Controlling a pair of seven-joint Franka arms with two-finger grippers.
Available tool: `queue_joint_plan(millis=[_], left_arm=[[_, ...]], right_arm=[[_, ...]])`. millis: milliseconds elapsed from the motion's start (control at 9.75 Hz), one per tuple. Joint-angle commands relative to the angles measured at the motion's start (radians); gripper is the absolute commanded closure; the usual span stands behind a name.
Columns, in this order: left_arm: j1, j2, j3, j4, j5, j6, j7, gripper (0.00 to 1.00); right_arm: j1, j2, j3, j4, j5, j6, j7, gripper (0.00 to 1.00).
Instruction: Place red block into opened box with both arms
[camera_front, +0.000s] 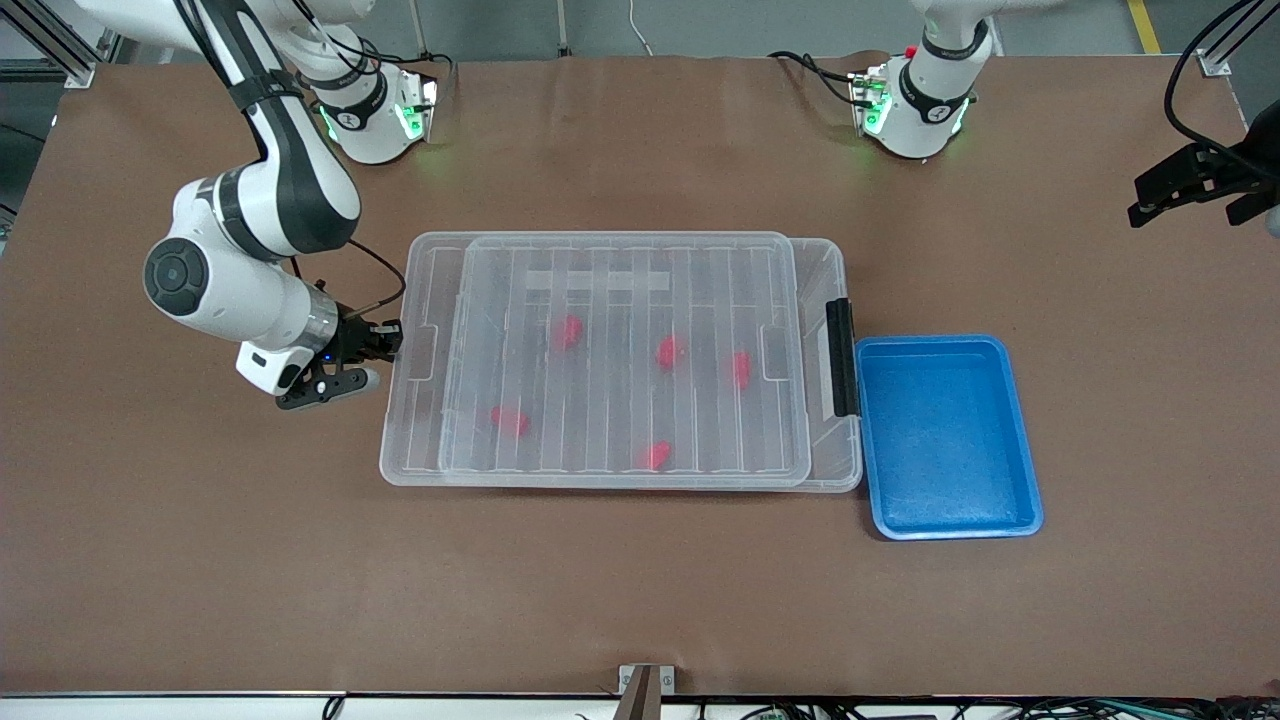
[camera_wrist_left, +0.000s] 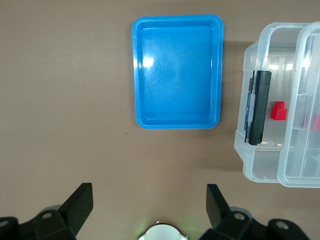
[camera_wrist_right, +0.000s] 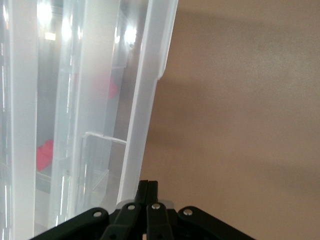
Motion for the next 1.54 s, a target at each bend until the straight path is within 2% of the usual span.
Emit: queue_joint_plan(millis=[0, 205, 308, 410, 513, 615, 718, 923, 1128, 1333, 1436], left_arm=[[0.003, -0.008, 0.001, -0.033, -0.011, -0.006, 0.02, 0.0], [0.003, -0.008, -0.001, -0.033, -0.011, -0.006, 0.021, 0.0], [0.003, -0.007, -0.001, -0.033, -0.011, -0.006, 0.02, 0.0], [0.003, -0.005, -0.001, -0.033, -0.012, -0.006, 0.02, 0.0], [0.003, -0.005, -0.001, -0.033, -0.014, -0.006, 0.02, 0.0], [0.003, -0.005, -0.001, -0.033, -0.012, -0.006, 0.02, 0.0], [0.003, -0.005, -0.001, -0.031, -0.014, -0.006, 0.02, 0.0], [0.003, -0.004, -0.001, -0.031, -0.014, -0.006, 0.021, 0.0], [-0.001, -0.004, -0.004, -0.031, -0.014, -0.006, 0.02, 0.0], [-0.007, -0.004, -0.011, -0.034, -0.015, -0.004, 0.006, 0.0], [-0.005, -0.004, -0.022, -0.036, -0.015, 0.0, 0.001, 0.0]], right_arm=[[0.011, 0.021, 0.008, 0.024, 0.013, -0.001, 0.029, 1.0], [0.013, 0.024, 0.007, 0.025, 0.013, -0.002, 0.029, 1.0], [0.007, 0.024, 0.007, 0.042, 0.01, -0.011, 0.026, 0.96], [-0.01, 0.021, -0.004, 0.077, -0.002, -0.077, 0.02, 0.78], [-0.051, 0.021, -0.01, 0.179, -0.041, -0.241, 0.02, 0.48], [-0.074, 0.019, -0.012, 0.281, -0.161, -0.369, 0.026, 0.03], [-0.084, 0.007, -0.025, 0.348, -0.23, -0.439, 0.041, 0.0], [-0.065, -0.081, -0.157, 0.41, -0.231, -0.464, 0.109, 0.0], [-0.068, -0.154, -0.234, 0.465, -0.219, -0.544, 0.132, 0.0], [-0.065, -0.244, -0.288, 0.473, -0.199, -0.6, 0.143, 0.0], [-0.065, -0.255, -0.306, 0.475, -0.194, -0.641, 0.144, 0.0]])
